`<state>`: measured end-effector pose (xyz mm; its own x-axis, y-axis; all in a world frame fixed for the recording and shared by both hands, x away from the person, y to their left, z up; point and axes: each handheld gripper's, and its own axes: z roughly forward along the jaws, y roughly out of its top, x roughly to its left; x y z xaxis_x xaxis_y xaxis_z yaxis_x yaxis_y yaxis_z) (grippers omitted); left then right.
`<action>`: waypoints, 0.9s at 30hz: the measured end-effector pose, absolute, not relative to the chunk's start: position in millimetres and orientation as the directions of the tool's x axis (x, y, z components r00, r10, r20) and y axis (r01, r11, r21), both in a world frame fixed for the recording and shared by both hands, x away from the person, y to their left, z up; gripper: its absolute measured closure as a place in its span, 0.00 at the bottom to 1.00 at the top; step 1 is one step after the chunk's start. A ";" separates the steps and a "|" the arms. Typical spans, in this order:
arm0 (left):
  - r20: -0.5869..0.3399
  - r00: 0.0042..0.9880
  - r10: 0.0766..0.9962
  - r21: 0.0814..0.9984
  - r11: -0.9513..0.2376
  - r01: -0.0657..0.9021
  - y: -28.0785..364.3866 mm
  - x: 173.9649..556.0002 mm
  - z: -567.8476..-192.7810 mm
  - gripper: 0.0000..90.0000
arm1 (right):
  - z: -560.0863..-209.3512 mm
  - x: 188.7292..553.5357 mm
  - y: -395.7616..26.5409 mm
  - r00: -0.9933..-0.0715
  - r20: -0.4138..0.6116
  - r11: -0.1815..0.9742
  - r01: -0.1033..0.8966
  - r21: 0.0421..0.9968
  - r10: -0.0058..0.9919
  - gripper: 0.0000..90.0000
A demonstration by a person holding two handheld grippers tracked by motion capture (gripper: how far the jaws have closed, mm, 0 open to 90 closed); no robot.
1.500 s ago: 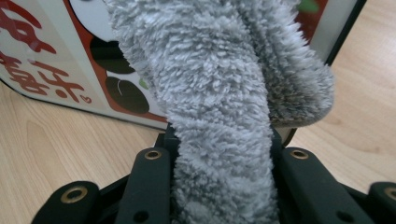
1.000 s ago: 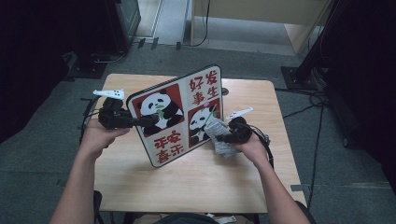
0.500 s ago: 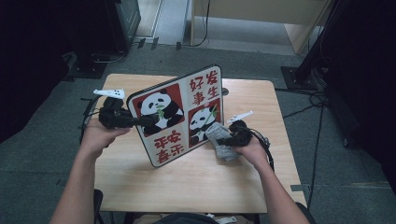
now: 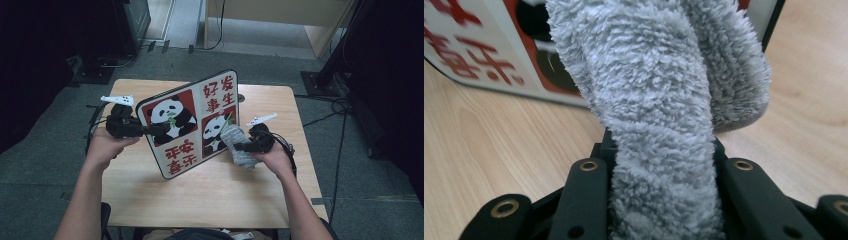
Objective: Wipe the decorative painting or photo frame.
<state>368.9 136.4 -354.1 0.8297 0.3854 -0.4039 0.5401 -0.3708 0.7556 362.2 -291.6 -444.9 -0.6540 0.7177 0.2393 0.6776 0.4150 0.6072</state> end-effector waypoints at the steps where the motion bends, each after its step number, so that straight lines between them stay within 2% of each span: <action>1: -0.405 0.829 0.386 0.756 -0.369 0.541 136.4 369.1 -354.2 0.86 | -437.1 361.8 -291.8 -0.652 0.238 0.404 0.671 0.621 0.720 0.76; 14: -0.407 0.828 0.386 0.754 -0.369 0.543 136.7 369.1 -354.5 0.86 | -392.3 367.8 -287.6 -0.672 0.234 0.397 0.643 0.655 0.703 0.76; 27: -0.413 0.826 0.384 0.752 -0.367 0.547 137.1 369.6 -354.8 0.86 | -329.2 380.2 -276.8 -0.705 0.203 0.425 0.604 0.675 0.680 0.76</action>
<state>369.6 137.1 -354.8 0.8256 0.3842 -0.4132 0.5473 -0.3670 0.7522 380.2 -276.8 -329.2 -0.7051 0.6795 0.2027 0.6036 0.4251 0.6745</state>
